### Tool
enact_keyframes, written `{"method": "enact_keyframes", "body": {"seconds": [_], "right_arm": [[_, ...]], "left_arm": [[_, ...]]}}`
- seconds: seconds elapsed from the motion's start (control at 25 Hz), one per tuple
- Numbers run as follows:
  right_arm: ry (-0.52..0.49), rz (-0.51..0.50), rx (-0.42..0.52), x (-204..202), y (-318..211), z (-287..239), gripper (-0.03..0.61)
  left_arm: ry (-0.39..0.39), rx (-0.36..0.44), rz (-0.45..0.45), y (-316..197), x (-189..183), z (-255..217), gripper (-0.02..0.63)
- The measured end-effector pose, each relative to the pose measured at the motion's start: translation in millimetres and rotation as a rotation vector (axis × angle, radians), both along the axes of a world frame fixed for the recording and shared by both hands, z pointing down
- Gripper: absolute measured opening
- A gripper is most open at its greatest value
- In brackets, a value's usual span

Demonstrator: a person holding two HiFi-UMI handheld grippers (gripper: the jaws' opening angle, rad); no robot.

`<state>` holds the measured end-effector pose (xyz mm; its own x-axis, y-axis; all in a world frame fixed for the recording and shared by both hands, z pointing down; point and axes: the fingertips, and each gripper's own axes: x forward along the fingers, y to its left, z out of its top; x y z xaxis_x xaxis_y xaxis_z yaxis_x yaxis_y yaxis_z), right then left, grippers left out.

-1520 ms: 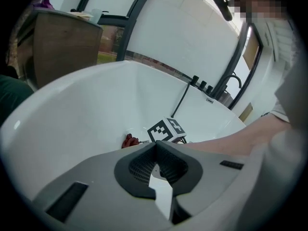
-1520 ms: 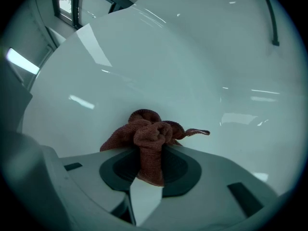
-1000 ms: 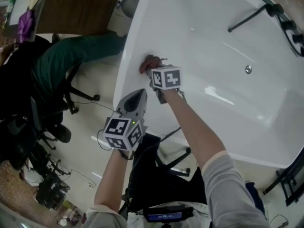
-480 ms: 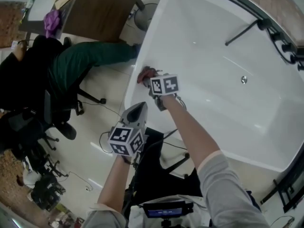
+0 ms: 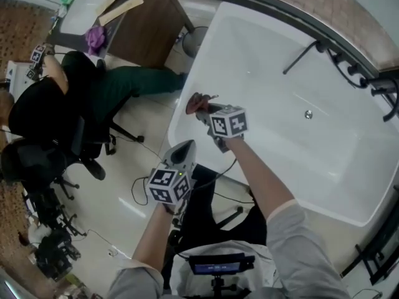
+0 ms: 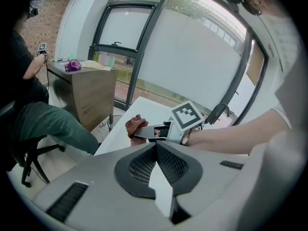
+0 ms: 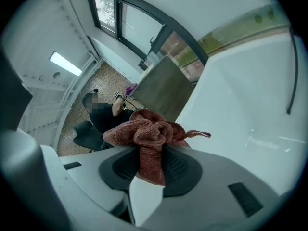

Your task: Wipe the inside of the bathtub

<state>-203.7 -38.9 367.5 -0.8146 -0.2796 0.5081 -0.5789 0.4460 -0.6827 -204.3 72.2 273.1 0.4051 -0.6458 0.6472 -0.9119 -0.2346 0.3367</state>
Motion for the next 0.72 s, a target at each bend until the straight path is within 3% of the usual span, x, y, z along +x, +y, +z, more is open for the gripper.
{"method": "enact_keyframes", "body": {"seconds": [0.32,0.72], "right_arm": [[0.01,0.04,0.21,95.5,8.8,-116.6,0.121],[0.073,0.176,0.392,250.5,82.2,-243.6,0.123]], "left_arm": [[-0.013,0.057,-0.006,-4.1,20.7,-45.4,0.006],[-0.017,0.205,-0.039,23.2,82.6,-148.7,0.008]]}}
